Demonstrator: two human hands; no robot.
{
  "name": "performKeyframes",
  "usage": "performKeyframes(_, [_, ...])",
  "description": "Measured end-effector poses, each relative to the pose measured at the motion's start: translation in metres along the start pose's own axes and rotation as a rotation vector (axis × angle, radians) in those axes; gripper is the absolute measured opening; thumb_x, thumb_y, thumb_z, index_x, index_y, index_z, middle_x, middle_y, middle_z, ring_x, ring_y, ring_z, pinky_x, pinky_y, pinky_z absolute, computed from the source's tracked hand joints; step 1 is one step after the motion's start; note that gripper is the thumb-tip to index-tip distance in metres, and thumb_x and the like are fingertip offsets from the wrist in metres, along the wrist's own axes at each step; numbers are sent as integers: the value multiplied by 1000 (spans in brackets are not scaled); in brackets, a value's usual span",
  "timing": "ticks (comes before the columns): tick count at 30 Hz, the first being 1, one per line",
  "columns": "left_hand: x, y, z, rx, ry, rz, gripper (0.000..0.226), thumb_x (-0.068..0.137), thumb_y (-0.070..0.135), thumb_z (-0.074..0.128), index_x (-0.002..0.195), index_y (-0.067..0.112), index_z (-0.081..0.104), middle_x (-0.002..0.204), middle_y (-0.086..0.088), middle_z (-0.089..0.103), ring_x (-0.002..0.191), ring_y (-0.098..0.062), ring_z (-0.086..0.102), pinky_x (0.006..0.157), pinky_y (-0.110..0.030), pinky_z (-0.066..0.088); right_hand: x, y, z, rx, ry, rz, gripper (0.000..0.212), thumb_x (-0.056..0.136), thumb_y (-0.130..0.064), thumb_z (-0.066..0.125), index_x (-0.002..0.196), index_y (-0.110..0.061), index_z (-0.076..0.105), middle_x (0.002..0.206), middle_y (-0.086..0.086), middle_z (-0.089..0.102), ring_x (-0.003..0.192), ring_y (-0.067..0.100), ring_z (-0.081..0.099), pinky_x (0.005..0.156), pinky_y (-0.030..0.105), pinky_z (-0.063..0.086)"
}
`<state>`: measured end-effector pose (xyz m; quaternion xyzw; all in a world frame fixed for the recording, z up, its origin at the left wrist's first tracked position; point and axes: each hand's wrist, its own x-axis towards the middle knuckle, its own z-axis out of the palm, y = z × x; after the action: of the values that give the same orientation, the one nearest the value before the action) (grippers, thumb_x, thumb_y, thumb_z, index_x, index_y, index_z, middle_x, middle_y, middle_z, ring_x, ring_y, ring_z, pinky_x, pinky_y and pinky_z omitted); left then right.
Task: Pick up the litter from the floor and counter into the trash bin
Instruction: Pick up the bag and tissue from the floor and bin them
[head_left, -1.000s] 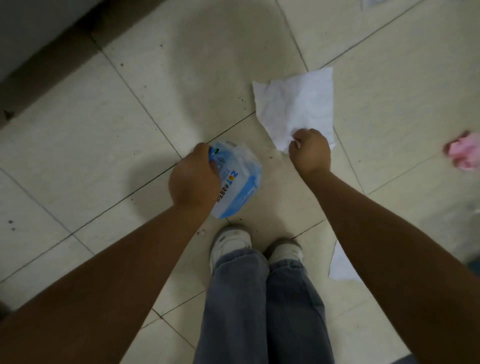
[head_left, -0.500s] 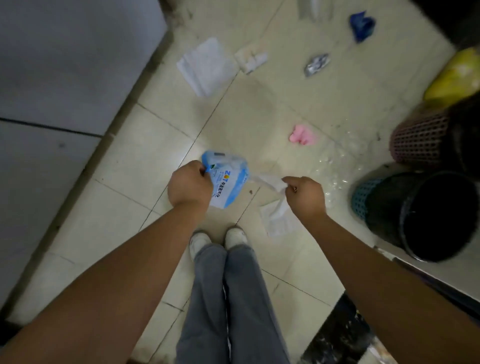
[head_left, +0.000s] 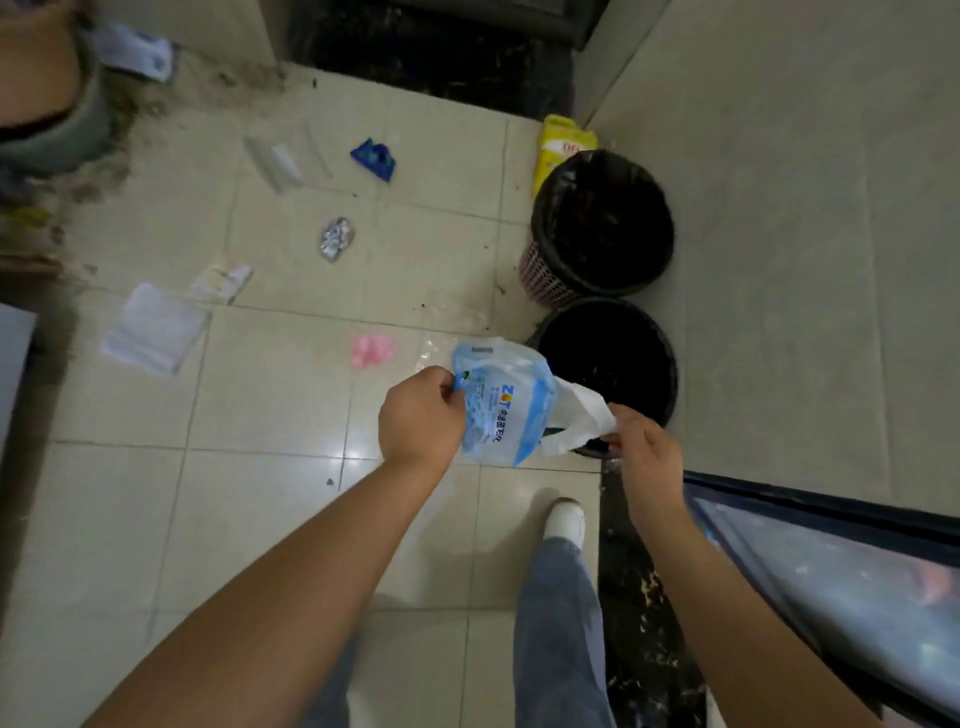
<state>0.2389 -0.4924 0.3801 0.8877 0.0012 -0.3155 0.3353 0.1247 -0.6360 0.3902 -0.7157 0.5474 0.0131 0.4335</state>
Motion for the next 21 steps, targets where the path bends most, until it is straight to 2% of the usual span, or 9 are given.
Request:
performKeyframes(2, [4, 33, 45, -20, 9, -50, 19, 91, 11, 52, 96, -2, 66, 101, -19, 70, 96, -34, 62, 77, -34, 49, 37, 20, -34, -47, -8, 15, 28, 95, -12, 42, 96, 9, 60, 85, 27, 60, 80, 40, 53, 76, 43, 49])
performKeyframes(4, [10, 62, 91, -40, 13, -134, 21, 91, 10, 52, 102, 0, 66, 107, -18, 70, 101, -33, 62, 81, -33, 49, 75, 40, -67, -92, -24, 36, 25, 94, -11, 44, 100, 5, 62, 82, 21, 56, 76, 28, 48, 67, 30, 39])
performKeyframes(7, [14, 98, 146, -40, 14, -286, 24, 92, 9, 48, 108, 0, 64, 113, -19, 67, 106, -34, 60, 85, -33, 48, 128, 66, -108, -91, 7, 126, 29, 92, -6, 48, 117, 1, 59, 101, 18, 63, 90, 22, 53, 82, 31, 42])
performKeyframes(9, [20, 118, 174, -31, 10, -349, 24, 93, 9, 47, 107, -1, 64, 113, -20, 67, 106, -34, 60, 85, -34, 49, 159, 79, -124, -55, 34, 141, 27, 89, 0, 51, 113, 5, 62, 114, 26, 64, 100, 29, 58, 94, 38, 44])
performKeyframes(10, [24, 125, 186, -21, 8, -367, 24, 93, 9, 47, 107, -1, 63, 112, -20, 67, 105, -35, 61, 85, -34, 49, 170, 84, -128, -56, 12, 152, 25, 88, 1, 51, 110, 6, 62, 115, 29, 63, 100, 29, 58, 92, 36, 43])
performKeyframes(13, [39, 138, 216, 7, -10, -394, 24, 93, 9, 46, 109, 0, 62, 112, -20, 67, 106, -34, 61, 86, -35, 50, 190, 91, -122, -90, -131, 162, 25, 90, 1, 50, 110, 10, 61, 113, 31, 63, 97, 37, 58, 83, 32, 42])
performKeyframes(16, [59, 134, 246, 73, -109, -359, 29, 94, 12, 48, 119, 2, 59, 122, -18, 64, 113, -33, 58, 91, -34, 48, 202, 96, -106, -60, -262, 234, 32, 92, -2, 47, 122, 5, 54, 129, 26, 55, 118, 37, 51, 100, 38, 41])
performKeyframes(18, [73, 127, 261, 133, -233, -352, 37, 94, 15, 49, 131, 6, 51, 132, -15, 58, 120, -31, 54, 98, -33, 44, 212, 100, -94, -14, -436, 325, 40, 95, -6, 43, 135, -1, 41, 142, 22, 43, 130, 34, 41, 108, 37, 34])
performKeyframes(21, [83, 111, 271, 223, -320, -372, 44, 95, 14, 47, 139, 12, 42, 140, -15, 51, 127, -32, 49, 105, -34, 40, 228, 112, -81, -127, -593, 346, 48, 97, -14, 41, 143, -11, 27, 149, 14, 34, 137, 28, 33, 112, 35, 29])
